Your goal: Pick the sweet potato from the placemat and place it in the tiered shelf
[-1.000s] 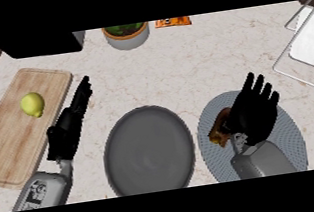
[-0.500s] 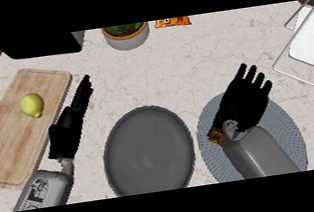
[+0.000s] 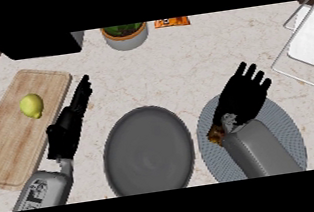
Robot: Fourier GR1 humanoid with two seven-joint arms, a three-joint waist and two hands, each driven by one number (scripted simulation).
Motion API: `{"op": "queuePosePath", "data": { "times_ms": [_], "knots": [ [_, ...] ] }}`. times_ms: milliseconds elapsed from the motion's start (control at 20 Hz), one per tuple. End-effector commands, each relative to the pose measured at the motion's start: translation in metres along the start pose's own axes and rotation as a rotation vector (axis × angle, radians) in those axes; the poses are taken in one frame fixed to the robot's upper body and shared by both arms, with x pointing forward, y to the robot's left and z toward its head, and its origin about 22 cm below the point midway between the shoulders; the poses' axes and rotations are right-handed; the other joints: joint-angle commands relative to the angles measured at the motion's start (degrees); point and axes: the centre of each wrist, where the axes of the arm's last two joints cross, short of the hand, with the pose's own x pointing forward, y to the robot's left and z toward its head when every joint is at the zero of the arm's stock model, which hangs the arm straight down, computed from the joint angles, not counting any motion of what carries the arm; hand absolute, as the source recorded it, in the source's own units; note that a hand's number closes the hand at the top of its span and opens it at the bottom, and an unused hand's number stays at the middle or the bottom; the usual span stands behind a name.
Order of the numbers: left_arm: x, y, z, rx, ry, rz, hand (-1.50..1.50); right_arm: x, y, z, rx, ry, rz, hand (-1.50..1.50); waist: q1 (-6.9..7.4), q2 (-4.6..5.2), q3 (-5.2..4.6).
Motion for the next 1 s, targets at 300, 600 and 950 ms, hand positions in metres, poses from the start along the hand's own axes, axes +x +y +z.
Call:
{"op": "queuePosePath", "data": {
  "times_ms": [300,600,950],
  "knots": [
    [-0.007,0.002,-0.007,0.024,0.001,-0.001,0.0,0.004,0.015,-0.001,0.031,0.246,0.064,-1.5,-0.58,-0.01,0.0],
    [-0.01,0.008,-0.005,0.019,0.007,0.01,0.0,-0.003,0.027,-0.003,0.063,0.265,0.094,-1.5,-0.79,-0.02,0.01],
    [-0.005,0.014,-0.005,0.002,-0.011,-0.002,0.0,0.007,0.032,-0.015,0.055,0.291,0.104,-1.5,0.06,0.22,0.02]
  ]
}}
